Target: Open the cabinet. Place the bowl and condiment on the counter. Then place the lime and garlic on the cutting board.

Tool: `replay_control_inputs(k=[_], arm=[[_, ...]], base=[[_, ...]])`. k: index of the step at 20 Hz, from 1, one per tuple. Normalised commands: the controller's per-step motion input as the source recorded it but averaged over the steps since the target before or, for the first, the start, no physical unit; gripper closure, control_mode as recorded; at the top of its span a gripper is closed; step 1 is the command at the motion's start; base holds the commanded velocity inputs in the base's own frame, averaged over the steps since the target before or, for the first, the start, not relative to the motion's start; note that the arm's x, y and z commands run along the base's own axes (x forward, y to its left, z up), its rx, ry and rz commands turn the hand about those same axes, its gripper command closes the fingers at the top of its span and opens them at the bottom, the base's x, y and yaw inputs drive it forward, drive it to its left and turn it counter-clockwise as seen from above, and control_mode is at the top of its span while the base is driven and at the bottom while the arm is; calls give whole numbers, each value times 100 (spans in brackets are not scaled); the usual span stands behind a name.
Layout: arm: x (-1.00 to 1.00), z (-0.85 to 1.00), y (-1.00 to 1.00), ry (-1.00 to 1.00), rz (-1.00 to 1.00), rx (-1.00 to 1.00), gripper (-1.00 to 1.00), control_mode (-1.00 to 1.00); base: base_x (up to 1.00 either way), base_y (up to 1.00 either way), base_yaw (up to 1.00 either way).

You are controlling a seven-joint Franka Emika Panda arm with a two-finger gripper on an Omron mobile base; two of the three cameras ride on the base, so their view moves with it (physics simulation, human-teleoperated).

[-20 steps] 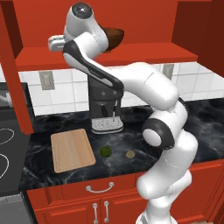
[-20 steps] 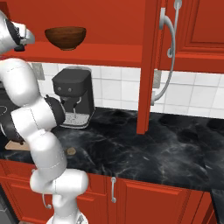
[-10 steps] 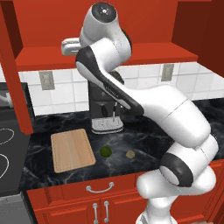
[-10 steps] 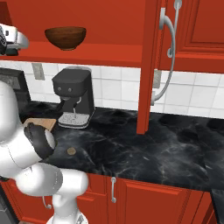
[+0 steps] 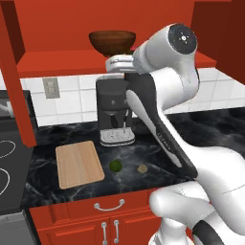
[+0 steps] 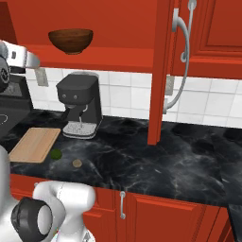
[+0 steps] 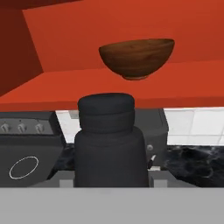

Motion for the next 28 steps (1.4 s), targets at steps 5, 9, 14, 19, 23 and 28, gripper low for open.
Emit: replay_control_inputs(k=[5, 9, 14, 19, 23, 28], arm=[[-100, 12, -48, -8, -2, 10, 100, -100], [-100, 14, -28, -4, 0, 11, 100, -100], [-81, 2, -5, 0, 0, 5, 100, -100], [-33, 0, -1, 0, 0, 0, 100, -100], [-9, -5, -19, 0, 0, 0, 100, -100], [0, -7, -47, 0, 0, 0, 100, -100]], base=[[0, 0, 0], [0, 0, 0], [0, 0, 0], [0, 0, 0], [0, 0, 0], [0, 0, 0]])
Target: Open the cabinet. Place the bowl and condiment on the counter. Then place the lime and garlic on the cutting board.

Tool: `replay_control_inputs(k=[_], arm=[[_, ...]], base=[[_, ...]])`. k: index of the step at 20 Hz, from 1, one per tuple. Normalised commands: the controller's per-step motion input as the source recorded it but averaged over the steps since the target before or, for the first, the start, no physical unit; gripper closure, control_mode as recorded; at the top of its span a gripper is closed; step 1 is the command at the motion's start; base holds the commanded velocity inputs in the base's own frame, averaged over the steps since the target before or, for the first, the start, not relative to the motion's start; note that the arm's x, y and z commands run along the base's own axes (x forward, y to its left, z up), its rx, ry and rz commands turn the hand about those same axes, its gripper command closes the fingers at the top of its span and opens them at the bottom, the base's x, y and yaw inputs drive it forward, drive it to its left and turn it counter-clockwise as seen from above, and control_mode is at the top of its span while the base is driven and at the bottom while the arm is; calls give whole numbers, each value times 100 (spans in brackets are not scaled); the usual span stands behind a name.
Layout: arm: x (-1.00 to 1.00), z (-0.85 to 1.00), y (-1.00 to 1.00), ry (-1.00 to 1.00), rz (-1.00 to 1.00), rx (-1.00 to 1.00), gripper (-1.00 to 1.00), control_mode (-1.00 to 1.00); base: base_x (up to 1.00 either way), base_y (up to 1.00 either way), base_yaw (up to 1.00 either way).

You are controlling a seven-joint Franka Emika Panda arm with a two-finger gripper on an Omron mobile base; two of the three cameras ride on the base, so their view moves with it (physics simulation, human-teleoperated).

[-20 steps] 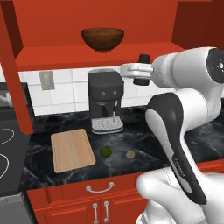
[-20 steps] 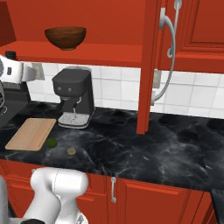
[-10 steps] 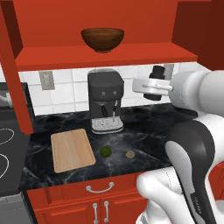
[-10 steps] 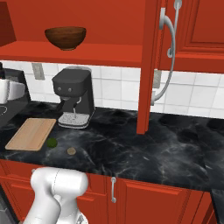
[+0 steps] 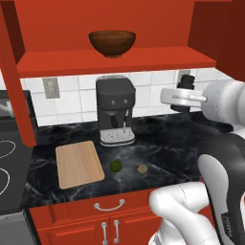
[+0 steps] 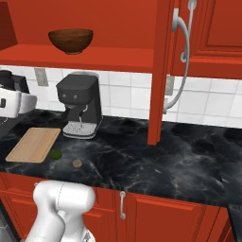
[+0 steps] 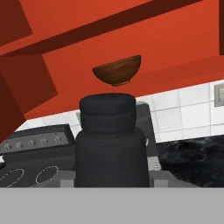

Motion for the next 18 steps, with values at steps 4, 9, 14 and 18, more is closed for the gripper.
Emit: replay_control_inputs(k=[4, 9, 14, 18], arm=[[0, -20, -49, 0, 0, 0, 100, -100], [1, -36, -25, 1, 0, -1, 100, -100], [0, -47, -17, 8, 0, -6, 100, -100], [6, -44, -12, 10, 0, -8, 100, -100]], base=[[0, 0, 0], [0, 0, 0], [0, 0, 0], [0, 0, 0]])
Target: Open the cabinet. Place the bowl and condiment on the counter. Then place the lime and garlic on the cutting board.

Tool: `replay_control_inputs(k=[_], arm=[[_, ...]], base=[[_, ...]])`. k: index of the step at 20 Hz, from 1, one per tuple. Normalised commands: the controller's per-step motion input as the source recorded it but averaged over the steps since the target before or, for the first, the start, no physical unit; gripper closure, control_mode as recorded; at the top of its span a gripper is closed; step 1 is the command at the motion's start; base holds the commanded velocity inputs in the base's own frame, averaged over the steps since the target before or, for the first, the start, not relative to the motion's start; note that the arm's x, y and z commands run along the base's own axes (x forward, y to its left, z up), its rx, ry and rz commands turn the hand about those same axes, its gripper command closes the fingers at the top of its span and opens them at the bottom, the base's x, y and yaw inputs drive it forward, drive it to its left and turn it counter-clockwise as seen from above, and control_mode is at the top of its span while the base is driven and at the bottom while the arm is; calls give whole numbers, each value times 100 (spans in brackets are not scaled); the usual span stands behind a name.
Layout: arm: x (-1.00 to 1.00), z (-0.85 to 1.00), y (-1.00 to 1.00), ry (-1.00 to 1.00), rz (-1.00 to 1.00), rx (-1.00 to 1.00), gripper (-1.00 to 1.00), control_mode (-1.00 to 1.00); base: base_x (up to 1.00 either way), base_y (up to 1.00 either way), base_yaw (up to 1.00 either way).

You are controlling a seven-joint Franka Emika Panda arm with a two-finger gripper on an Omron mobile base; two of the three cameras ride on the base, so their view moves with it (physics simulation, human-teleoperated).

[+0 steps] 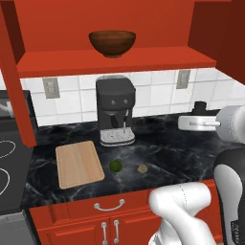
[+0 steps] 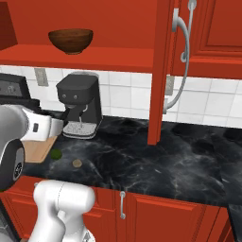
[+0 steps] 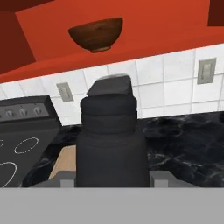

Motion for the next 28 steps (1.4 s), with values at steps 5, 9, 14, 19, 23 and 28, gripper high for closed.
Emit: replay_control_inputs(k=[5, 9, 14, 19, 23, 28], arm=[[15, -26, -15, 2, 0, -5, 100, -100], [10, -24, -22, 0, 0, -3, 100, -100], [9, -27, -18, 0, 0, -5, 100, -100], [24, -47, -3, 0, 0, -11, 100, -100], [29, -55, 0, 0, 0, -13, 100, -100], [5, -56, -27, -2, 0, -3, 100, -100]], base=[[0, 0, 0], [0, 0, 0], [0, 0, 0], [0, 0, 0], [0, 0, 0], [0, 0, 0]])
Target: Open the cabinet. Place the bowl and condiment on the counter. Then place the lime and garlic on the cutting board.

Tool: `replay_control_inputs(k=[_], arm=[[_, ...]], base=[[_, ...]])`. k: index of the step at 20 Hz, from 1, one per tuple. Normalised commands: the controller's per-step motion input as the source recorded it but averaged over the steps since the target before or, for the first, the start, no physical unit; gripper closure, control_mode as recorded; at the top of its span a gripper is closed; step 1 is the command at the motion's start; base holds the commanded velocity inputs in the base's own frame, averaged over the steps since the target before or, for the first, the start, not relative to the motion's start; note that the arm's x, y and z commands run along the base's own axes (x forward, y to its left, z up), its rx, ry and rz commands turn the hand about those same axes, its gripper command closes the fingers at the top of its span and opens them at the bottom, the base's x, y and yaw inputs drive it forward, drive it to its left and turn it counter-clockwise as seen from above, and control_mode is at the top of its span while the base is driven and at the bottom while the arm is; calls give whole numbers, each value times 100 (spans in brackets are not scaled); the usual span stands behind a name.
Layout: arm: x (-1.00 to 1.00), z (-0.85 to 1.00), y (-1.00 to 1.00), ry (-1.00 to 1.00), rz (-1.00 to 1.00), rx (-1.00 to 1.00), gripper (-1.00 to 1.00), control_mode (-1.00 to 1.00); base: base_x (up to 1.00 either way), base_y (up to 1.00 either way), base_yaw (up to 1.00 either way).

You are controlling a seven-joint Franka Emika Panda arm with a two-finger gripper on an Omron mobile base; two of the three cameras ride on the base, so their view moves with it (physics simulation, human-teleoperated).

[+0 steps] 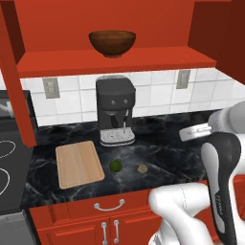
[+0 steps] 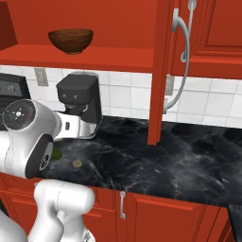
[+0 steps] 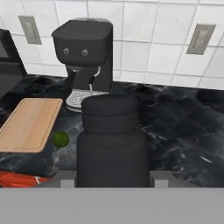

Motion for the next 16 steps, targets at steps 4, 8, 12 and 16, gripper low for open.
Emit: replay_control_inputs(k=[4, 8, 12, 16], arm=[[0, -59, -37, -4, 0, 0, 100, -100], [3, -62, -20, -6, 0, -2, 100, -100], [13, -61, -1, -8, 0, -8, 100, -100], [11, -63, 0, -9, 0, -12, 100, -100]], base=[[0, 0, 0], [0, 0, 0], [0, 0, 0], [0, 0, 0]])
